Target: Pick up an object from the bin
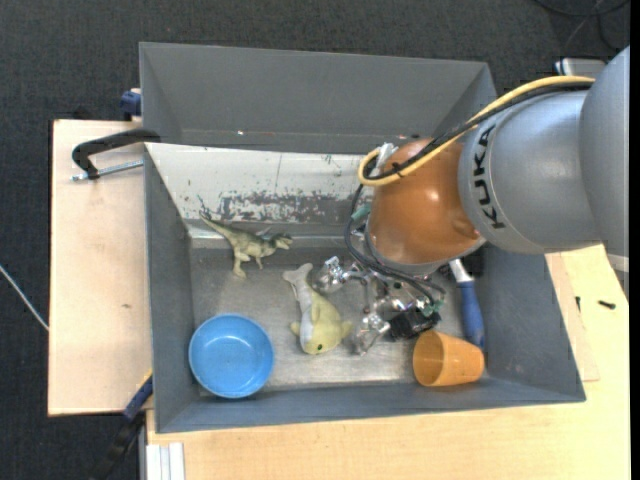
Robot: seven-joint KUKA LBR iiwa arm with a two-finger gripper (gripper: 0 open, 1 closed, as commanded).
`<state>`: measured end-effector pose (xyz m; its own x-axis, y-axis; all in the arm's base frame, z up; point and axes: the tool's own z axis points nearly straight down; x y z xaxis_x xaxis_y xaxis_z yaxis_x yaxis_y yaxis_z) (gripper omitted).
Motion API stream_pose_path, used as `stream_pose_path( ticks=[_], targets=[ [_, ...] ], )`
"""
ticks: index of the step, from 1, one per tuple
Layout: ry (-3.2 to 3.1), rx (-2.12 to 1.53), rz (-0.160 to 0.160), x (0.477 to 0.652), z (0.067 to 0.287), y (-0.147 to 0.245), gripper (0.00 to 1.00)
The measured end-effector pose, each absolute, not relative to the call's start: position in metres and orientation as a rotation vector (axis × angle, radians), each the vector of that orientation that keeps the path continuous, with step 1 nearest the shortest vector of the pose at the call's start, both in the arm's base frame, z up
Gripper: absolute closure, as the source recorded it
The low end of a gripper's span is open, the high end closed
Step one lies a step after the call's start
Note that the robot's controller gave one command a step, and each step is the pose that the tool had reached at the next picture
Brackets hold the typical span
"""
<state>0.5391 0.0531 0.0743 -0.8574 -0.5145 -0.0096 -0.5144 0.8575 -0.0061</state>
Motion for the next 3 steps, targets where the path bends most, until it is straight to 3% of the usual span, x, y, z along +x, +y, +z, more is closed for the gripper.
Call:
stream_pose_path(
  ticks=[1,2,3],
  targets=[
    [3.017,-0.836,0.000,0.539,0.075,0.054,1.00],
    [3.017,-0.836,0.000,0.539,0.075,0.054,1.00],
    [3.009,-0.842,-0.001,0.556,0.170,0.075,1.00]
  ],
)
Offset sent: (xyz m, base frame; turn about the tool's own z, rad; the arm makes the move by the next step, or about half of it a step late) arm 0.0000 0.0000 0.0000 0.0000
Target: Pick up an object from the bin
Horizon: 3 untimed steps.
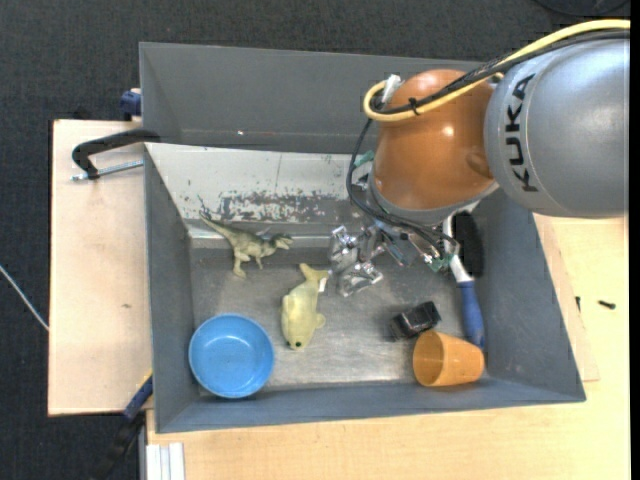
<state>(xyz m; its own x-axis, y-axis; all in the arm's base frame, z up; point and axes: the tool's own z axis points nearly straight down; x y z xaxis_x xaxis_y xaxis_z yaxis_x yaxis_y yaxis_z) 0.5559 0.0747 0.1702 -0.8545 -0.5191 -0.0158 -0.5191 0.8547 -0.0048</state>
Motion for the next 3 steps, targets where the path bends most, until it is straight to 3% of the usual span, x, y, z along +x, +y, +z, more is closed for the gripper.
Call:
stream_pose_path(
  ticks=[1,2,3],
  targets=[
    [3.020,-0.843,0.001,0.554,0.165,0.074,0.00],
    [2.905,-1.196,0.003,0.561,0.076,0.096,0.00],
    [2.904,-1.194,0.002,0.562,0.077,0.096,1.00]
  ],
)
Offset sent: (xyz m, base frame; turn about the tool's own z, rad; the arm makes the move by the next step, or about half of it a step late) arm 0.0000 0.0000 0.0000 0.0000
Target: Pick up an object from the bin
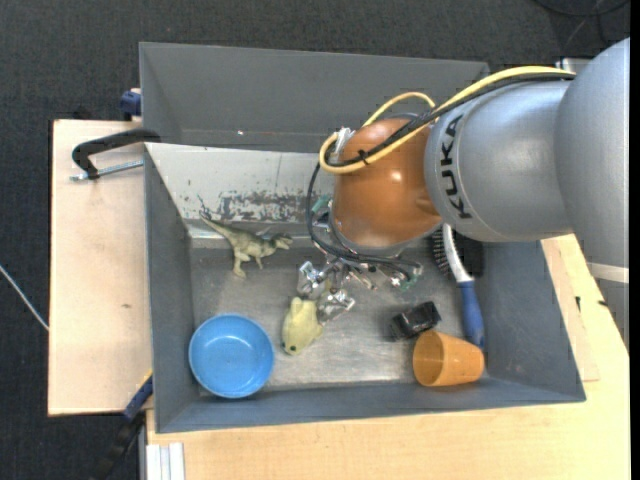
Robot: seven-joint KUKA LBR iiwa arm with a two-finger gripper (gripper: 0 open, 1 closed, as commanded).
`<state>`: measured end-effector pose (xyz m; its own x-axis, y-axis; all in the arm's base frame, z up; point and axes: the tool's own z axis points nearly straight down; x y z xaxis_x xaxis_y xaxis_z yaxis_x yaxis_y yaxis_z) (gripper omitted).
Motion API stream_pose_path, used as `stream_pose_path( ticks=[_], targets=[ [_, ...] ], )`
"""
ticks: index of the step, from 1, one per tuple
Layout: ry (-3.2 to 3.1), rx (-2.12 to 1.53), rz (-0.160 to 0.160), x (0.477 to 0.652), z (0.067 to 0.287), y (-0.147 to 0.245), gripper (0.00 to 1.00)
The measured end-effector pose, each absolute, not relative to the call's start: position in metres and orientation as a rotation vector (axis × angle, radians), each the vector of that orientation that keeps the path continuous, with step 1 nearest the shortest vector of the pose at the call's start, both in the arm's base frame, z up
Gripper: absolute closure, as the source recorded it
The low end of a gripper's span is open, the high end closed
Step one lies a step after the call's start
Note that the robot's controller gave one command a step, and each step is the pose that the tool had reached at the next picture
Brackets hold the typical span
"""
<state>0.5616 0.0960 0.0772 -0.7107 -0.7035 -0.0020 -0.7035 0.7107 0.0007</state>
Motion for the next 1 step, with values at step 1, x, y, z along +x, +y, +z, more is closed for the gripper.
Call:
stream_pose_path(
  ticks=[1],
  targets=[
    [2.854,-1.273,-0.004,0.5823,0.2261,0.1014,1.00]
  ],
)
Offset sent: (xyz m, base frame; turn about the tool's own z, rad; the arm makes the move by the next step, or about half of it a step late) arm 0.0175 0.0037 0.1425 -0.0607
